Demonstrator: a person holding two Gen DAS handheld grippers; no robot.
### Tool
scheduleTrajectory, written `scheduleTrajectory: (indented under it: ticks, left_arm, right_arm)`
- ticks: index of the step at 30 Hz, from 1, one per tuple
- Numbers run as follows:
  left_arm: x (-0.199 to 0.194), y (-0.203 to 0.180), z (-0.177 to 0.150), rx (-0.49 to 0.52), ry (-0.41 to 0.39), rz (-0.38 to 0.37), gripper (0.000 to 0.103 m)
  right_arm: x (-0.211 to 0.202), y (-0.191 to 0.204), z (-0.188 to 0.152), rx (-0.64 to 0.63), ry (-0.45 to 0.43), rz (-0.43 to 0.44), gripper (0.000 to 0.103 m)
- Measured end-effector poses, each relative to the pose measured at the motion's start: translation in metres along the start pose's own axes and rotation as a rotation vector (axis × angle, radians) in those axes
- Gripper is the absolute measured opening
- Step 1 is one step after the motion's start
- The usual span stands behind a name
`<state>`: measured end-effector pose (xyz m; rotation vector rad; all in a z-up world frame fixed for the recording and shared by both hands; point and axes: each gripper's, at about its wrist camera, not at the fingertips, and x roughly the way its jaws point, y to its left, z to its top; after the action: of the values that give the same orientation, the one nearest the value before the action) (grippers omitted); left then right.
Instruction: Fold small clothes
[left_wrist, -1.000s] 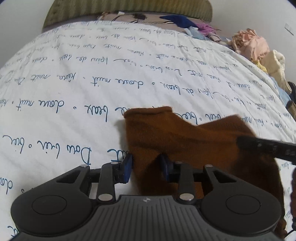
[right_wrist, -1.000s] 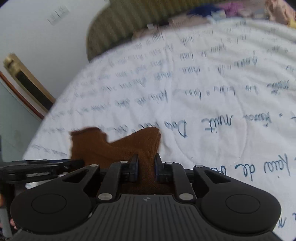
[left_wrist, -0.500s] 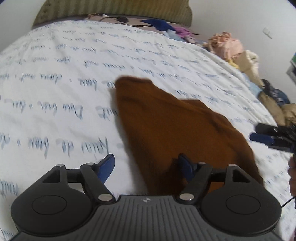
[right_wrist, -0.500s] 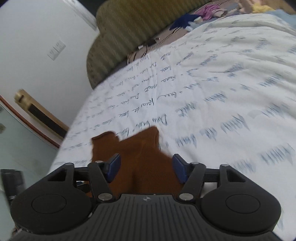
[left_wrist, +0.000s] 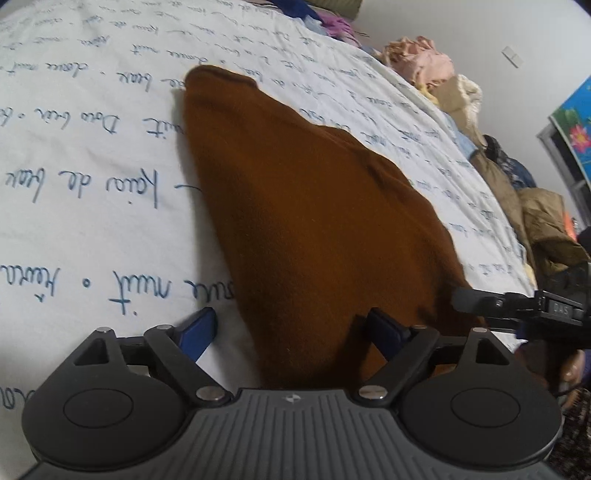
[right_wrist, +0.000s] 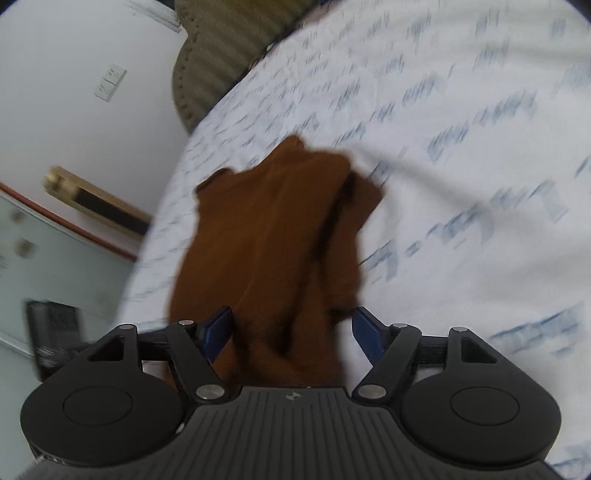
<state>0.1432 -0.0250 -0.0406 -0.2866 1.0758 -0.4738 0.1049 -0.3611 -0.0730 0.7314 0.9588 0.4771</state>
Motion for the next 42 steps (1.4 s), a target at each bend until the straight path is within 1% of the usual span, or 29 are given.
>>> scheduleTrajectory:
  ticks: [1, 2, 3, 5, 6, 7, 8, 9, 10, 11, 12, 13, 16, 19, 22, 25, 26, 28, 30, 31, 32, 33, 34, 35, 36, 38, 40, 41, 42]
  left_arm:
    - [0.002, -0.001, 0.001, 0.005, 0.008, -0.002, 0.096]
    - [0.006, -0.002, 0.003, 0.01, 0.019, -0.005, 0.098]
    - [0.008, -0.003, 0.004, 0.008, 0.02, -0.012, 0.103]
    - [0.013, -0.01, 0.005, 0.02, 0.025, -0.013, 0.103]
    - [0.015, -0.015, 0.005, 0.043, 0.028, -0.009, 0.103]
    - [0.017, -0.02, 0.003, 0.07, 0.031, 0.0, 0.102]
    - [0.018, -0.024, 0.002, 0.094, 0.032, 0.02, 0.102]
    - [0.018, -0.027, 0.0, 0.102, 0.026, 0.035, 0.097]
    - [0.016, -0.027, 0.0, 0.1, 0.016, 0.038, 0.081]
    - [0.013, -0.028, 0.0, 0.098, 0.011, 0.036, 0.071]
    - [0.011, -0.025, 0.001, 0.09, 0.014, 0.024, 0.058]
    - [0.009, -0.02, 0.003, 0.067, 0.025, 0.004, 0.048]
    - [0.007, -0.003, 0.007, 0.004, 0.056, -0.043, 0.033]
    - [0.0, 0.007, 0.005, -0.061, 0.066, -0.093, 0.028]
    - [-0.011, 0.007, 0.0, -0.077, 0.055, -0.12, 0.027]
    - [-0.031, 0.008, -0.007, -0.085, 0.055, -0.147, 0.027]
    - [-0.038, 0.008, -0.011, -0.087, 0.067, -0.142, 0.027]
    - [-0.045, 0.01, -0.018, -0.095, 0.106, -0.1, 0.027]
    - [-0.038, 0.018, -0.032, -0.114, 0.158, -0.032, 0.027]
    - [-0.03, 0.024, -0.038, -0.131, 0.18, -0.018, 0.028]
    - [-0.027, 0.032, -0.043, -0.17, 0.173, -0.044, 0.028]
    - [-0.03, 0.036, -0.043, -0.198, 0.167, -0.069, 0.028]
    - [-0.036, 0.037, -0.043, -0.209, 0.158, -0.086, 0.029]
    - [-0.044, 0.036, -0.042, -0.205, 0.131, -0.099, 0.029]
    - [-0.054, 0.032, -0.04, -0.18, 0.098, -0.092, 0.028]
    - [-0.074, 0.02, -0.034, -0.114, 0.019, -0.053, 0.027]
    - [-0.092, 0.001, -0.024, -0.045, -0.078, 0.002, 0.027]
    - [-0.099, -0.011, -0.02, 0.009, -0.13, 0.019, 0.027]
    - [-0.102, -0.023, -0.016, 0.055, -0.159, 0.03, 0.028]
  right_arm:
    - [0.004, 0.002, -0.001, -0.006, 0.009, 0.016, 0.075]
    - [0.009, 0.004, -0.002, -0.017, 0.013, 0.01, 0.077]
    - [0.015, 0.006, -0.003, -0.02, 0.012, -0.006, 0.077]
    - [0.022, 0.014, -0.003, -0.04, 0.003, -0.015, 0.083]
    - [0.025, 0.017, -0.002, -0.05, 0.002, -0.018, 0.083]
    - [0.028, 0.019, -0.003, -0.061, -0.001, -0.026, 0.081]
    - [0.029, 0.022, -0.004, -0.08, 0.002, -0.035, 0.069]
    - [0.03, 0.024, -0.005, -0.097, 0.009, -0.058, 0.058]
    - [0.032, 0.024, -0.005, -0.09, 0.012, -0.078, 0.039]
    - [0.032, 0.021, -0.006, -0.061, 0.024, -0.051, 0.032]
    - [0.033, 0.019, -0.006, -0.04, 0.024, -0.03, 0.031]
    - [0.032, 0.021, -0.008, -0.046, 0.016, -0.032, 0.03]
    - [0.029, 0.031, -0.014, -0.063, -0.005, -0.021, 0.027]
    - [0.022, 0.048, -0.018, -0.08, -0.023, 0.025, 0.026]
    - [0.016, 0.065, -0.024, -0.104, -0.038, 0.019, 0.025]
    - [0.001, 0.076, -0.031, -0.097, -0.05, 0.049, 0.025]
    - [-0.004, 0.079, -0.033, -0.099, -0.047, 0.054, 0.025]
    - [-0.008, 0.075, -0.038, -0.065, -0.004, 0.02, 0.025]
    - [0.002, 0.053, -0.047, 0.025, 0.085, -0.047, 0.025]
    - [0.011, 0.037, -0.052, 0.067, 0.124, -0.104, 0.023]
    - [0.015, 0.021, -0.056, 0.124, 0.126, -0.073, 0.022]
    - [0.012, 0.008, -0.054, 0.197, 0.134, -0.016, 0.023]
    - [0.008, 0.003, -0.051, 0.248, 0.14, -0.004, 0.028]
    - [0.0, 0.006, -0.048, 0.239, 0.129, -0.01, 0.039]
    - [-0.011, 0.014, -0.045, 0.183, 0.091, -0.044, 0.041]
    - [-0.033, 0.037, -0.041, 0.051, -0.001, -0.145, 0.045]
    - [-0.05, 0.065, -0.039, -0.105, -0.125, -0.235, 0.045]
    - [-0.055, 0.081, -0.037, -0.19, -0.181, -0.284, 0.045]
    - [-0.057, 0.096, -0.036, -0.262, -0.228, -0.316, 0.045]
